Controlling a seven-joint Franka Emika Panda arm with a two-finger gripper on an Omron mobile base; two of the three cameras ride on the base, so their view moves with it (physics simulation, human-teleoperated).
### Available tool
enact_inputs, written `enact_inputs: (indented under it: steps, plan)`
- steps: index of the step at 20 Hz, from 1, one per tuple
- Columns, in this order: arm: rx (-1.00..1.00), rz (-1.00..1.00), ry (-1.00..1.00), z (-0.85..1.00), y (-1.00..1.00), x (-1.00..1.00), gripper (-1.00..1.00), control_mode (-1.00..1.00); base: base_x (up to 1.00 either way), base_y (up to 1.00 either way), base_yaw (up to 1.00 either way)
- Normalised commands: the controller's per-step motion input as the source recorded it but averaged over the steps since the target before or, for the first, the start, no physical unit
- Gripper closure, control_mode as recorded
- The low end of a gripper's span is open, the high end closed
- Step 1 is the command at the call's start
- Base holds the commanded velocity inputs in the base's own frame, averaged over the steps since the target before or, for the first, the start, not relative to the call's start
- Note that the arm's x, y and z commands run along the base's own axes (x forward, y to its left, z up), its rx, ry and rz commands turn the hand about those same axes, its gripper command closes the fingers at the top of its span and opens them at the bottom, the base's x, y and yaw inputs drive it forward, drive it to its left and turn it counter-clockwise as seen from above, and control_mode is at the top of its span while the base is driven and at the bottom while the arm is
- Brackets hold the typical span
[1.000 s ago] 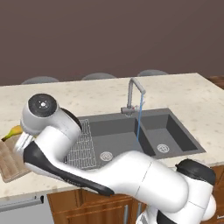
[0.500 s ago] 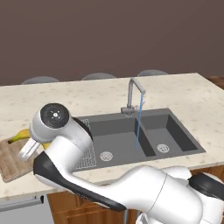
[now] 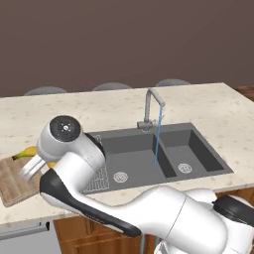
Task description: Pick the banana from the sink and place it on the cutting board to airdry. Then turn off the sink faucet.
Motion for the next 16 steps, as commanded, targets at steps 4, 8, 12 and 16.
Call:
enact_inputs:
  steps: [4, 8, 12, 16]
  plan:
    - [0.06, -0.08, 0.14, -0.12, 0.00, 0.15, 1.00, -1.00, 0.00, 0.00, 0.00]
    - [0.00, -0.08, 0.06, -0.27, 0.00, 0.13, 1.00, -1.00, 0.00, 0.00, 0.00]
    - [0.00, -0.07, 0.02, -0.31, 0.00, 0.17, 1.00, -1.00, 0.00, 0.00, 0.00]
    - [0.01, -0.06, 0.01, -0.21, 0.03, 0.20, 1.00, -1.00, 0.00, 0.00, 0.00]
